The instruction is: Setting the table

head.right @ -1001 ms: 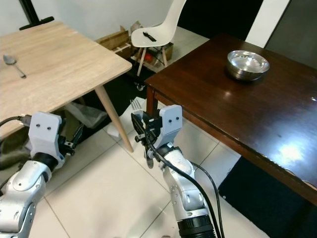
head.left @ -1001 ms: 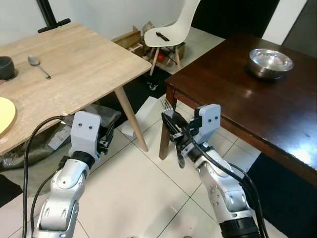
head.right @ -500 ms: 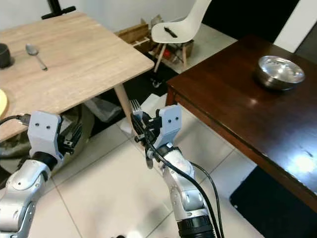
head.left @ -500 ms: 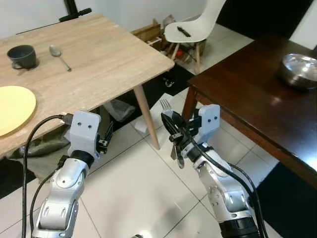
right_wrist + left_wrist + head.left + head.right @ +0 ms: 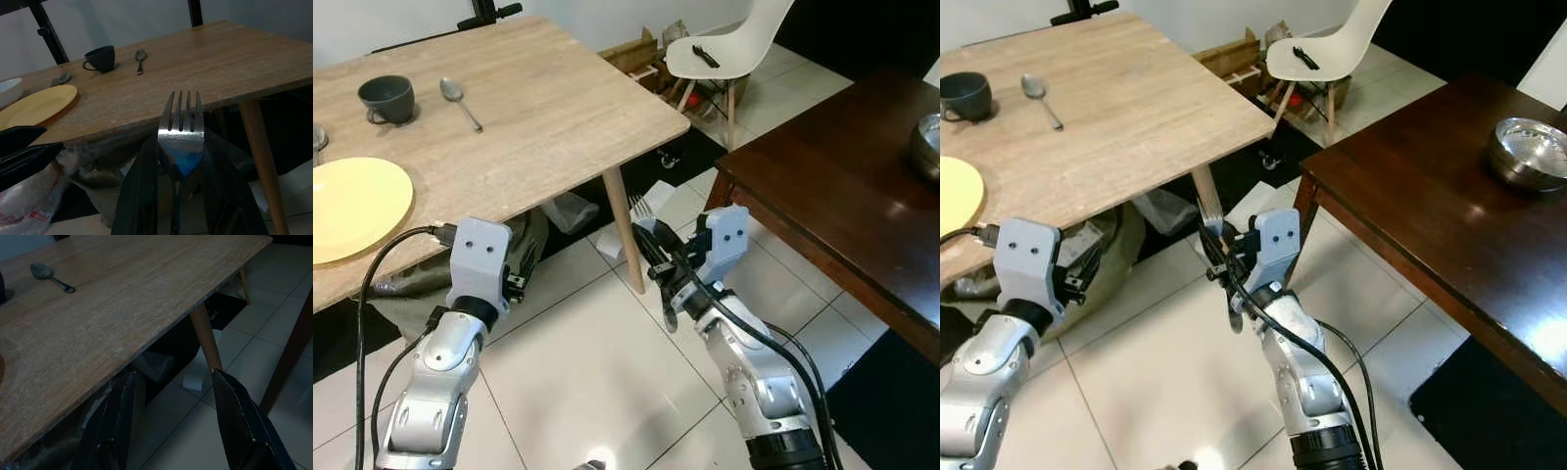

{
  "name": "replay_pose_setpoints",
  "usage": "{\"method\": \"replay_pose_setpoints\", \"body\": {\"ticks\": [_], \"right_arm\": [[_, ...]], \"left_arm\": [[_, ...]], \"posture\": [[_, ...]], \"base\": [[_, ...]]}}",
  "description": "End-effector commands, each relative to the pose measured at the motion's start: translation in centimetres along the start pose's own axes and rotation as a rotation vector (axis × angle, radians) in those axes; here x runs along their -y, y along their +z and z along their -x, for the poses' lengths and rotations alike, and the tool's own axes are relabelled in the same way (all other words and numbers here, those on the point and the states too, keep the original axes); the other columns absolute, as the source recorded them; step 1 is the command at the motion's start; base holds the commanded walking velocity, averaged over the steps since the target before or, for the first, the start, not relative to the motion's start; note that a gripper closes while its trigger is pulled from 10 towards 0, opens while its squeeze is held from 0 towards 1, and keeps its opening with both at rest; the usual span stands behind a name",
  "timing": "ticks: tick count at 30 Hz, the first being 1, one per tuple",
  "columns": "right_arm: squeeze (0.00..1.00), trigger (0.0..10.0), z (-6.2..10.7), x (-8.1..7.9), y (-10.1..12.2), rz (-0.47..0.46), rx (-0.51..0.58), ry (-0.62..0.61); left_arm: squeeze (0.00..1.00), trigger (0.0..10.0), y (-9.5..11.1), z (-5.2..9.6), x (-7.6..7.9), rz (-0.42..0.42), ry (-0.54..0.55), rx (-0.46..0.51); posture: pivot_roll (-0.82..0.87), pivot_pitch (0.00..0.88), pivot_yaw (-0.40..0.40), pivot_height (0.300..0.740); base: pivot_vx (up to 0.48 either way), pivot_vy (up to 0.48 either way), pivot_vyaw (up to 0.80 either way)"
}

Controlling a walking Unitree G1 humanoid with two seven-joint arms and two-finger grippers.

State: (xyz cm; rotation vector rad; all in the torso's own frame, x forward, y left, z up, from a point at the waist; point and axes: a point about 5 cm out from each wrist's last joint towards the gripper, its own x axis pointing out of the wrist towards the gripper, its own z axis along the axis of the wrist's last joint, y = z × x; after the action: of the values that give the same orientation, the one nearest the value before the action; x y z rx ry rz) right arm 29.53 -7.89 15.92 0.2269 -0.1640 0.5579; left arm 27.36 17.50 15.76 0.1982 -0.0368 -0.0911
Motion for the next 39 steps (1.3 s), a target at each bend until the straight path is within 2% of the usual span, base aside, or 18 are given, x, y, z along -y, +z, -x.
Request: {"method": "replay_pose_setpoints", "body": {"ticks": [1,10,15,30,39], "right_arm": [[0.00,10.0,0.22,0.00,-0.08,-0.004,-0.003,-0.007],[0.00,10.0,0.25,0.41,-0.13,0.000,-0.007,-0.040],[0.00,10.0,0.14,0.87,0.03,-0.012,0.003,-0.084],[0.00,10.0,0.18,0.89,0.02,-0.013,0.003,-0.093],[0.00,10.0,0.15,0.80,-0.01,-0.012,0.001,-0.086]], "left_arm": [[0.00,10.0,-0.68,0.09,-0.09,-0.006,0.004,-0.038],[0.00,10.0,-0.69,0.07,-0.05,-0.005,0.000,-0.038],[0.00,10.0,-0.69,0.07,-0.07,-0.004,-0.001,-0.039],[0.00,10.0,-0.67,0.04,0.00,-0.007,-0.004,-0.038],[0.00,10.0,-0.60,-0.02,-0.03,-0.017,-0.004,-0.030]], "posture": [[0.01,0.020,0.008,0.740],[0.01,0.020,0.008,0.740],[0.01,0.021,0.011,0.740],[0.01,0.022,0.012,0.740],[0.01,0.022,0.014,0.740]], "base": [[0.000,0.000,0.79],[0.000,0.000,0.69],[0.000,0.000,0.00],[0.000,0.000,0.00],[0.432,0.000,0.00]]}}
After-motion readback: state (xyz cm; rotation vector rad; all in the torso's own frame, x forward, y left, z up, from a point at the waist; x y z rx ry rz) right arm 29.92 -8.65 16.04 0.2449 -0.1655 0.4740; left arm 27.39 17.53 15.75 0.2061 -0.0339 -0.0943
